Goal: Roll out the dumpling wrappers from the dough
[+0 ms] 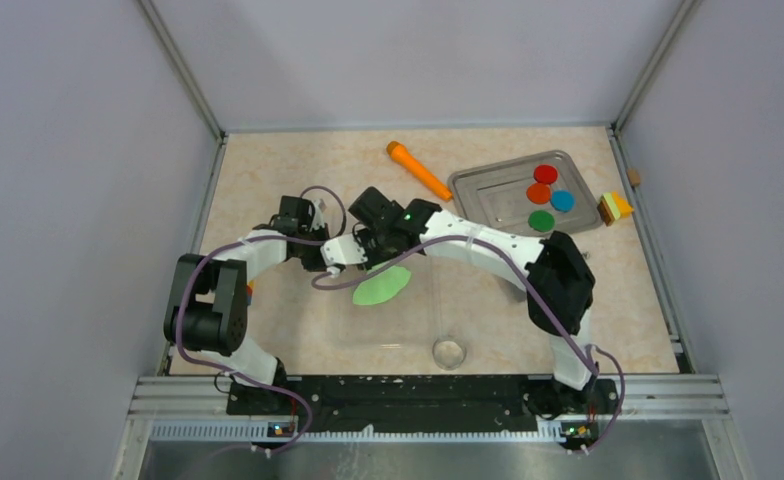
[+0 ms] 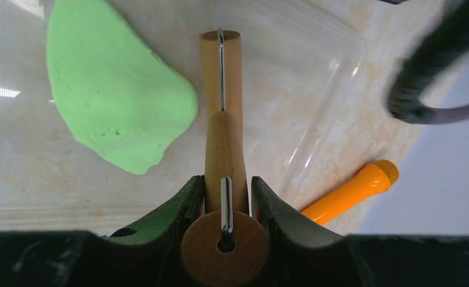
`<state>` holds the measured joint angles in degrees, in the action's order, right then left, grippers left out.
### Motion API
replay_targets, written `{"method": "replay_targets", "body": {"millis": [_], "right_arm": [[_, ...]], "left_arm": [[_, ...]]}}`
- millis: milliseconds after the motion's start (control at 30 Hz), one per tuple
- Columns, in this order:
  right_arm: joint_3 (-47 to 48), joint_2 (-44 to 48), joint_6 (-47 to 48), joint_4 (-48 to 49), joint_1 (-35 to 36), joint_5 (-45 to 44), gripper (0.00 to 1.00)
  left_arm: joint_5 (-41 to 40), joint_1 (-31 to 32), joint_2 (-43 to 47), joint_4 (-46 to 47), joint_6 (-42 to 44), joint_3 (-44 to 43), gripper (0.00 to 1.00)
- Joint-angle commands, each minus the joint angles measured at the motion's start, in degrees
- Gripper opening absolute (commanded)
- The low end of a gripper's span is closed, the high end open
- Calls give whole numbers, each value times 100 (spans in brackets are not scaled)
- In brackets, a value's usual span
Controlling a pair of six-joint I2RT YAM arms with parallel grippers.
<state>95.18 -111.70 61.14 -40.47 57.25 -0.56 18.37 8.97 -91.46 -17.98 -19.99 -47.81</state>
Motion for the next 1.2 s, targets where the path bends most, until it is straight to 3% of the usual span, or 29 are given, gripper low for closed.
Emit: {"method": "replay_targets", "body": {"millis": [0, 267, 467, 733, 1033, 1167], "right_arm": [[1122, 252, -153, -507, -16, 127, 0], [987, 898, 110, -1448, 58, 580, 0], [-251, 1132, 205, -931, 70, 613, 0], [-1120, 1131, 221, -868, 121, 760, 0], [-626, 690, 218, -2570, 167, 1505, 0], [-461, 485, 147, -2899, 178, 1662, 0]], "left_arm": [[36, 17, -109, 40, 34, -56, 0], [8, 10, -117, 73, -14, -83, 0], [-11, -1, -193, 20, -29, -182, 0], [-36, -27, -291, -13, -48, -288, 0], [-62, -112, -408, -4, -84, -430, 0], [-35, -132, -523, -58, -96, -535, 0]]}}
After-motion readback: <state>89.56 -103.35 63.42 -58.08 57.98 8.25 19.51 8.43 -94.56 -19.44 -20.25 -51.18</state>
